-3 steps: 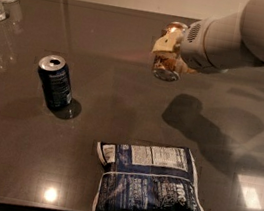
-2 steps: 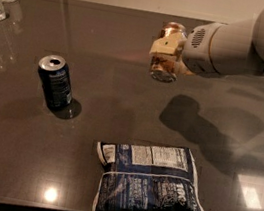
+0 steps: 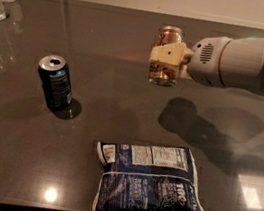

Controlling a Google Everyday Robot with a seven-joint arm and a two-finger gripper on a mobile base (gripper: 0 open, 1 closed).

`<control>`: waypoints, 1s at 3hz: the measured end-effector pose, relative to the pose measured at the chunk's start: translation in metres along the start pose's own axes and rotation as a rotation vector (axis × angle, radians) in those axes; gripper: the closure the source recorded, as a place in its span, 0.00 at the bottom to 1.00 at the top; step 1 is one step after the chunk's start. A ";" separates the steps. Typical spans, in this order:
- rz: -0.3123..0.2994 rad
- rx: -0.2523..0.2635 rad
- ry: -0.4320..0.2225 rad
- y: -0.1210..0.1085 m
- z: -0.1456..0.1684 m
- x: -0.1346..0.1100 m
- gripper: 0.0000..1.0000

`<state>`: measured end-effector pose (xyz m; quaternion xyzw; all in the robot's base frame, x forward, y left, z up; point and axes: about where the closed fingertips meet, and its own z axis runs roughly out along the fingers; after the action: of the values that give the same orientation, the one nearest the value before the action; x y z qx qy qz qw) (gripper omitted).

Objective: Place orange can upright

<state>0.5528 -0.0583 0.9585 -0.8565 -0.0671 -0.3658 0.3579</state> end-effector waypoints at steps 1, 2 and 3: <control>-0.102 0.059 0.039 0.001 -0.003 -0.005 1.00; -0.212 0.095 0.105 0.003 -0.005 -0.009 1.00; -0.380 0.126 0.163 0.003 -0.006 -0.012 1.00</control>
Offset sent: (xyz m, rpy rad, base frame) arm -0.0135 -0.0139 -0.0086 -0.1207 -0.5149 0.2023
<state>0.5413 -0.0624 0.9516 -0.7719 -0.2209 -0.4900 0.3395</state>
